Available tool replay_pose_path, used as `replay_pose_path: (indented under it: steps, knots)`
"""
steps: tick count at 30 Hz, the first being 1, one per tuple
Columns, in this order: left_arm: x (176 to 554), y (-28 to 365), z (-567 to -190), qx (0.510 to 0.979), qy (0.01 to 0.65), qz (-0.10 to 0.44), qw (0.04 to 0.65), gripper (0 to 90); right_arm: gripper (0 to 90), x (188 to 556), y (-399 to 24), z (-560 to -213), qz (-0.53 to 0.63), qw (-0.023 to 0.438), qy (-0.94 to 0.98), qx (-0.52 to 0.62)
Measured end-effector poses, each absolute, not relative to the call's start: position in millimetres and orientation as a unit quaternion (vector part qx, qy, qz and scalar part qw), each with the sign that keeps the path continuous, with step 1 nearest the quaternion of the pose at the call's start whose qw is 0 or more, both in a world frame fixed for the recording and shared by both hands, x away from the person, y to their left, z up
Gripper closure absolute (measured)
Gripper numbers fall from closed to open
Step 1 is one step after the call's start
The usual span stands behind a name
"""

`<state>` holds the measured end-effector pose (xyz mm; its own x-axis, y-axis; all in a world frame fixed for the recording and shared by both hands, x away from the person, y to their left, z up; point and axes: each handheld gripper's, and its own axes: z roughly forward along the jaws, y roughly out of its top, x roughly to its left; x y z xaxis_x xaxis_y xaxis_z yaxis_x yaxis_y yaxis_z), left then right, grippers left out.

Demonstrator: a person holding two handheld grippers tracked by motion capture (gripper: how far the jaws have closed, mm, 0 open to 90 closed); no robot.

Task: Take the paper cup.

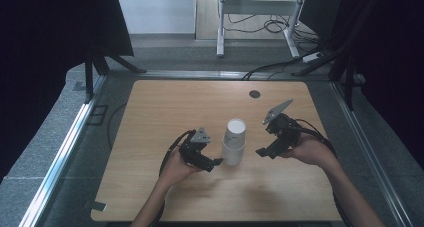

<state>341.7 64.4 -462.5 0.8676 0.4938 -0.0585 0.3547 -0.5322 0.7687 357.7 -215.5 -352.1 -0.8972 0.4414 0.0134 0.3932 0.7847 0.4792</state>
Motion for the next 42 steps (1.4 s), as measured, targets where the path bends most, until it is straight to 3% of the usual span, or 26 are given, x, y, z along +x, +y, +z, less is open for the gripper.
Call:
replay_pose_path:
  steps: [26, 42]
  knots:
    - [357, 33, -461, 0.867, 0.221, 0.069, 0.441, 8.5, 15.0, 382, -163, -330, 0.177, 0.042, 0.967, 0.178]
    - [364, 30, -464, 0.857, 0.221, 0.051, 0.463, 13.9, 23.7, 391, -141, -325, 0.154, 0.024, 0.976, 0.151]
